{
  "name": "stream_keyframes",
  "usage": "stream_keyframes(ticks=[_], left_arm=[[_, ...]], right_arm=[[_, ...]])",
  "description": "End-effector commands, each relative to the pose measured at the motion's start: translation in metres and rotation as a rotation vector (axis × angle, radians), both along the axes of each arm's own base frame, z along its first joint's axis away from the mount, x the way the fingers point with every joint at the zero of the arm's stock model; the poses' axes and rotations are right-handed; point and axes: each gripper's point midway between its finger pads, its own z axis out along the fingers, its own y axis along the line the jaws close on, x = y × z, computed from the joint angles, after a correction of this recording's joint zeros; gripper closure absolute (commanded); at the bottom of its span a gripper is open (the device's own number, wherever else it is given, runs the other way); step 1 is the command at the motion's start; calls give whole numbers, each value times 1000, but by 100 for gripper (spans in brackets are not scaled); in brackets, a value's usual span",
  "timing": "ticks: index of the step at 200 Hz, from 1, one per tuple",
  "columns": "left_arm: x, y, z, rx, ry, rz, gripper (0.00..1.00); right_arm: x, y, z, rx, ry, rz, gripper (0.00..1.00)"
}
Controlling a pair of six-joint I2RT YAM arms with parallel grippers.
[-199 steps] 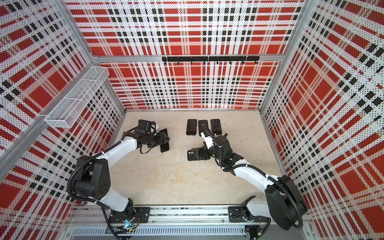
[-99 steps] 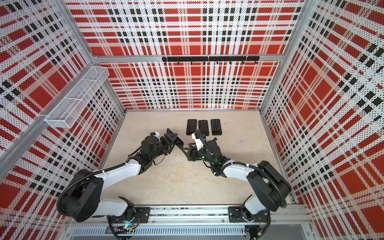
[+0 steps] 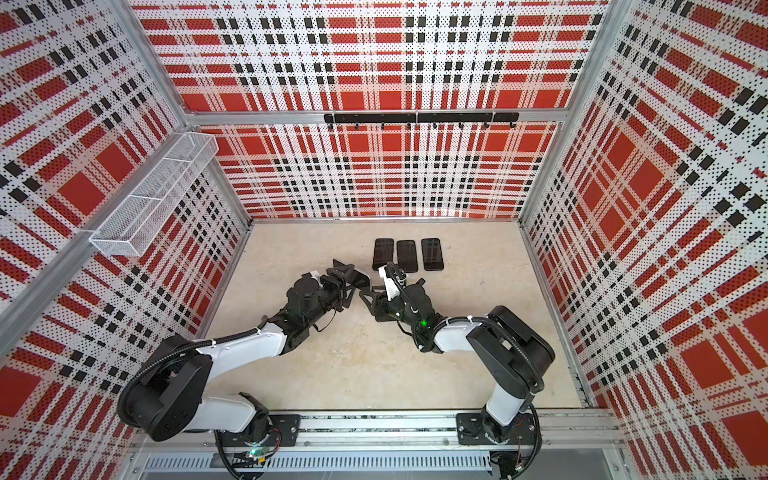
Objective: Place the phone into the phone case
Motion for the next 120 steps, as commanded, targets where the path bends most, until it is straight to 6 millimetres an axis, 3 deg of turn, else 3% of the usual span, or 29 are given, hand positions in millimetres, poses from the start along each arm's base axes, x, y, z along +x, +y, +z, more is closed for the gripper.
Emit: stream_keyframes(ticks=[1,47,120], left_arm=[[4,-2,14,-40,-57,11,84],[3,-4,16,-20,-73,-2,83],[3,-8,18,3,-93,-20,82]], right_arm=[[4,7,24,59,-60,3,58],[5,9,25,41,-65,8,60],[6,11,27,47,-71,17,82]])
